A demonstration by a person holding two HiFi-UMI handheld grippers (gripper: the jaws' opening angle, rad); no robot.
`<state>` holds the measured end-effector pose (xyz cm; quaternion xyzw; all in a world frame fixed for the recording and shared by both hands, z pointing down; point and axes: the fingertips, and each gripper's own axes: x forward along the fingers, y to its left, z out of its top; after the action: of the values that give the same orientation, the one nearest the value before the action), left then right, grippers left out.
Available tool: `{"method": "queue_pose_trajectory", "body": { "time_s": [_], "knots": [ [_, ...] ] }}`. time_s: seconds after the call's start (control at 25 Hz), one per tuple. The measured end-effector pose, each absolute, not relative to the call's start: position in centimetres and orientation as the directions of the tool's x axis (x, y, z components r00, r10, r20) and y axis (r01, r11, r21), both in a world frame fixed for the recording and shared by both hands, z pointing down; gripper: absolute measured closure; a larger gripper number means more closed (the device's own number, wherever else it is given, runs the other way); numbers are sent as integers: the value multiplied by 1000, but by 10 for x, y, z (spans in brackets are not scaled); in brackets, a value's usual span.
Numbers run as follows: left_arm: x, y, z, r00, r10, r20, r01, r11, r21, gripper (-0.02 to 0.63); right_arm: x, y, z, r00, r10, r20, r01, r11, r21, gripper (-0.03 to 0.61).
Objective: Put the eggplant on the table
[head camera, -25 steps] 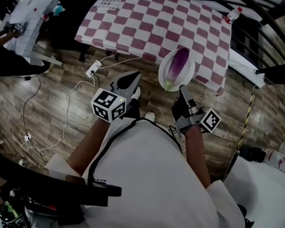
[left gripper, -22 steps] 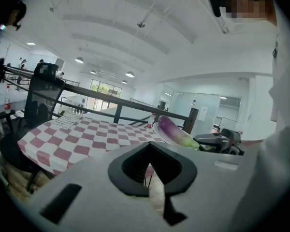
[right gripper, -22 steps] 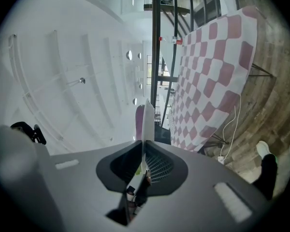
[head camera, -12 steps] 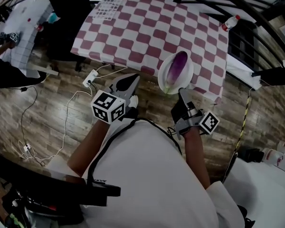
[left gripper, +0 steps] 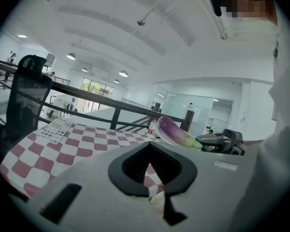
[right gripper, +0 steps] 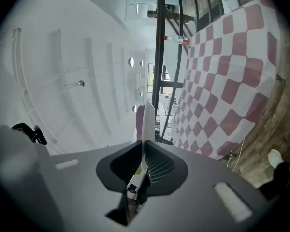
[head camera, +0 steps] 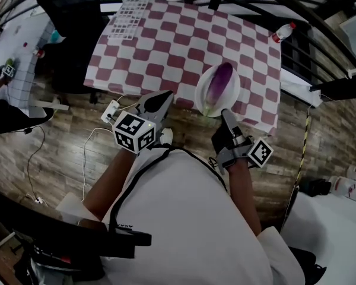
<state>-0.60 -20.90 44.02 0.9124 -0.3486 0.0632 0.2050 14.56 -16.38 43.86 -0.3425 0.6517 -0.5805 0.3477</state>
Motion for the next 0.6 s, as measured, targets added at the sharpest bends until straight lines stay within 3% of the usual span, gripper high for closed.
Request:
{"method": "queue_pose_trajectory", "body": {
  "time_s": [0.6],
  "knots": [
    [-66,-279,458,759,-591,274,-651,-678,342,608,106,-231,462,-503,-864,-21,-72,66,-995,546]
  ]
}}
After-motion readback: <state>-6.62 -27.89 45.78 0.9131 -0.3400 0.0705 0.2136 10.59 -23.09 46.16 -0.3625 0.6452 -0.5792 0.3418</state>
